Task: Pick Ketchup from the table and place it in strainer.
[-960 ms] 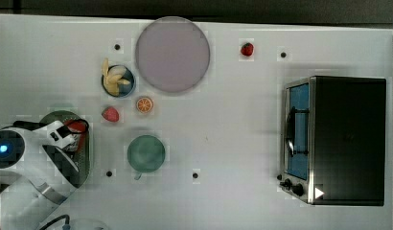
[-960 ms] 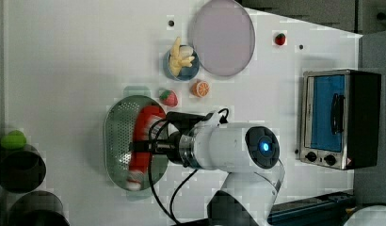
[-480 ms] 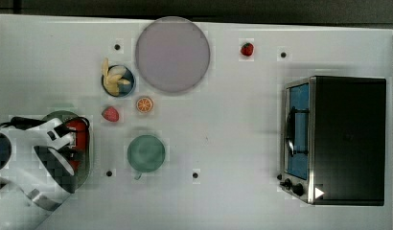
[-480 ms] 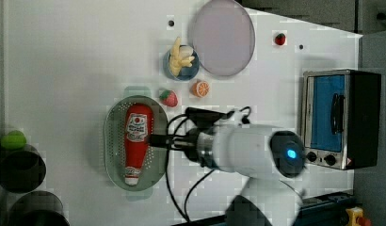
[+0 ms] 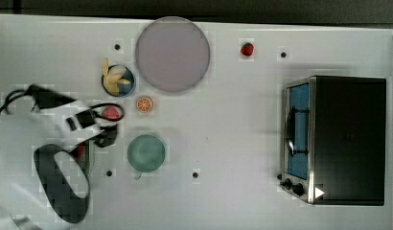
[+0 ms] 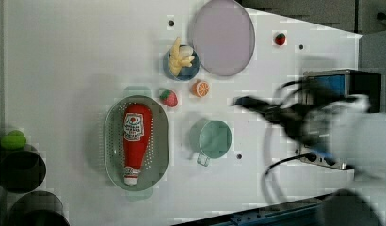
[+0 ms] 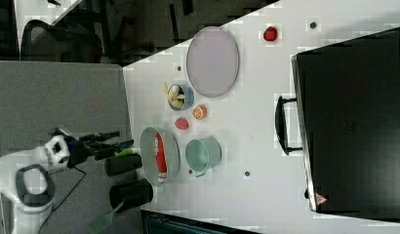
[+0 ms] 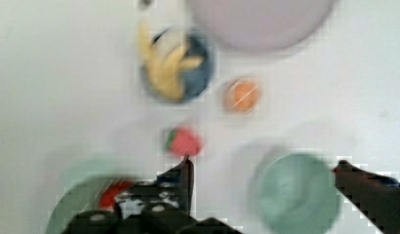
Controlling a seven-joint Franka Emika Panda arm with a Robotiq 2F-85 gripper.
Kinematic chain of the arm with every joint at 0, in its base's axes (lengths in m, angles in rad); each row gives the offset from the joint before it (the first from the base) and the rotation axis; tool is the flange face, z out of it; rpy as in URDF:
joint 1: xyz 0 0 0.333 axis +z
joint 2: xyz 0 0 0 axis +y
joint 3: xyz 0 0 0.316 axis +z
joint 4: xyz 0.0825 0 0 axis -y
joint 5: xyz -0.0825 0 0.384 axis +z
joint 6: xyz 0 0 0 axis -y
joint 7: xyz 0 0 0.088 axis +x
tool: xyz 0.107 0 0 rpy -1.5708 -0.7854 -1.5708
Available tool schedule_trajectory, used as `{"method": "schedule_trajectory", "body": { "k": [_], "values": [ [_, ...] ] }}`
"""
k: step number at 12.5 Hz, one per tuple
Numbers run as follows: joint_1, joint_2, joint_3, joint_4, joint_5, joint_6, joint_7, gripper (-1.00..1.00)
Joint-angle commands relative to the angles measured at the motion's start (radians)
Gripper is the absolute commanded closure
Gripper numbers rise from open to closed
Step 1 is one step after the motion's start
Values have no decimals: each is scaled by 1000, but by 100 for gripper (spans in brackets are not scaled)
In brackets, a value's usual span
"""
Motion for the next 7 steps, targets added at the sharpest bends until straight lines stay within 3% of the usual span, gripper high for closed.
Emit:
{"method": "schedule_trajectory", "body": {
  "k": [1, 4, 7],
  "values": [
    [-80, -70, -145, 18, 10, -92, 21, -100],
    [-81, -124, -288, 40, 162, -189, 10, -100],
    [-81, -132, -385, 107, 182, -269, -158, -100]
  ]
}}
